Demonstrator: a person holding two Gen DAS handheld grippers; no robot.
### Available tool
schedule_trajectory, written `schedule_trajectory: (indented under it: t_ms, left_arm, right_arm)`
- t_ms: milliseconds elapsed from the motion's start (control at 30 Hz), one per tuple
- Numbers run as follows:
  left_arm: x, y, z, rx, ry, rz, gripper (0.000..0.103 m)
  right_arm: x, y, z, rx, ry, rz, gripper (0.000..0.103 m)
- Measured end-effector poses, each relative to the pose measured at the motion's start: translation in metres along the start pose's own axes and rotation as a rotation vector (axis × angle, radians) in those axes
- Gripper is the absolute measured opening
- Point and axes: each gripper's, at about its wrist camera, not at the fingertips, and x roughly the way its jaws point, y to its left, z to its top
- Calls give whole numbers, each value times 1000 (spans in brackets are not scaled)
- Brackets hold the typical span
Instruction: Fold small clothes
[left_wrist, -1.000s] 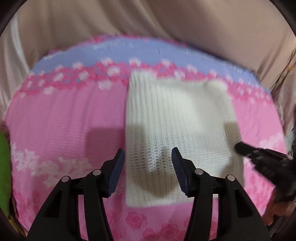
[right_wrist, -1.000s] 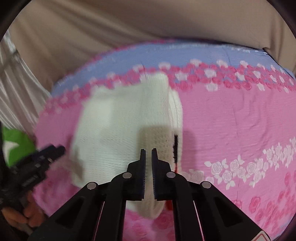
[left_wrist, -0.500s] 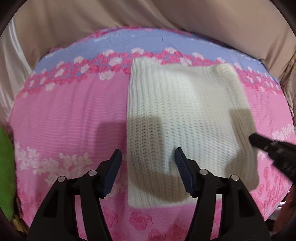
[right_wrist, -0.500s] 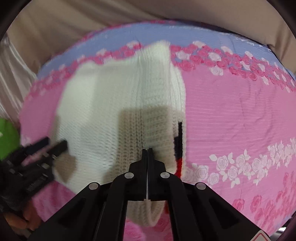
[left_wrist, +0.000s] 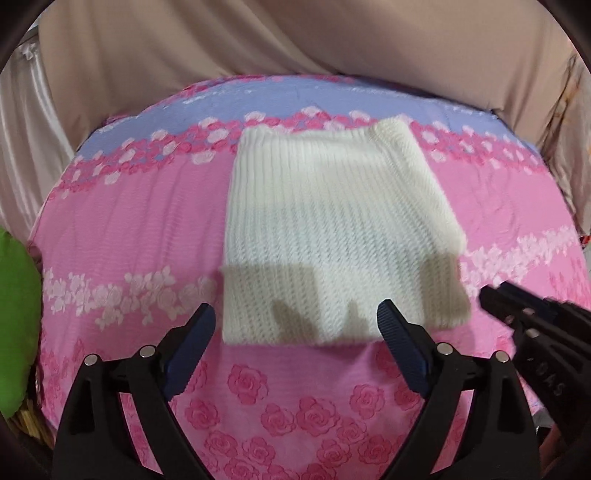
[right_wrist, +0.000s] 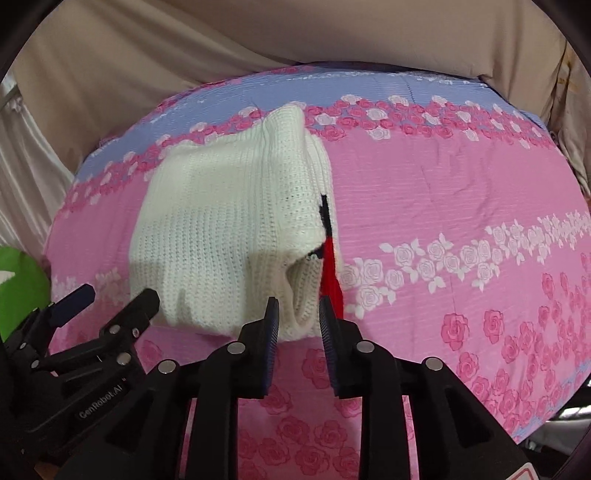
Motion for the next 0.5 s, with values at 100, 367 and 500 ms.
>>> schedule_trajectory:
  t_ms: [100, 367, 500]
  left_arm:
    - [1, 2, -7, -32, 20, 9, 87]
    - [-3, -1, -16, -38, 33, 42, 87]
    - [-7, -4, -19, -28, 26, 59, 86]
  right_arm:
    - [-2, 0, -6, -8, -15, -21, 27]
    - [-4, 3, -18, -23, 4, -12, 28]
    - [-5, 7, -22, -37, 9, -8, 29]
